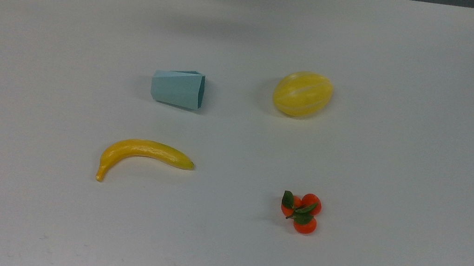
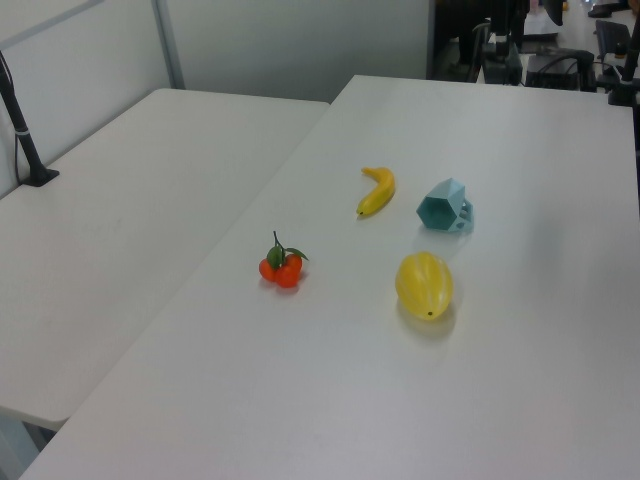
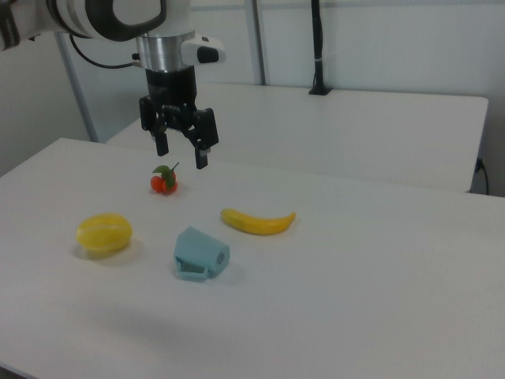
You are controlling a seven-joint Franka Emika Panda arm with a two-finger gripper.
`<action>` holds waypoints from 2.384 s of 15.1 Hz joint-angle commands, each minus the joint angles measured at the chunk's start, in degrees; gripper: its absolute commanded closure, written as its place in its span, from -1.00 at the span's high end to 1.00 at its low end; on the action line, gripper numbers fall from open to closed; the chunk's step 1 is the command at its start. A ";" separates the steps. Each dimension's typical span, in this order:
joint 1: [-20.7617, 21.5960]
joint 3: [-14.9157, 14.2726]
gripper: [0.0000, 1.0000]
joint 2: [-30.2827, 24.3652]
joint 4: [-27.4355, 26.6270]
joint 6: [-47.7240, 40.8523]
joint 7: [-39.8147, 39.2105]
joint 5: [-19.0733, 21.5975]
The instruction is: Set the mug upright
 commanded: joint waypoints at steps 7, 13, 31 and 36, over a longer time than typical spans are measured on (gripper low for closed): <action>0.13 0.18 1.00 -0.32 -0.98 1.68 -1.37 0.76; 2.59 0.09 1.00 0.47 -1.16 2.56 -0.66 0.23; 17.27 0.44 1.00 8.99 -5.29 22.07 18.14 -11.45; 21.31 0.44 1.00 14.34 -7.57 23.83 20.33 -22.16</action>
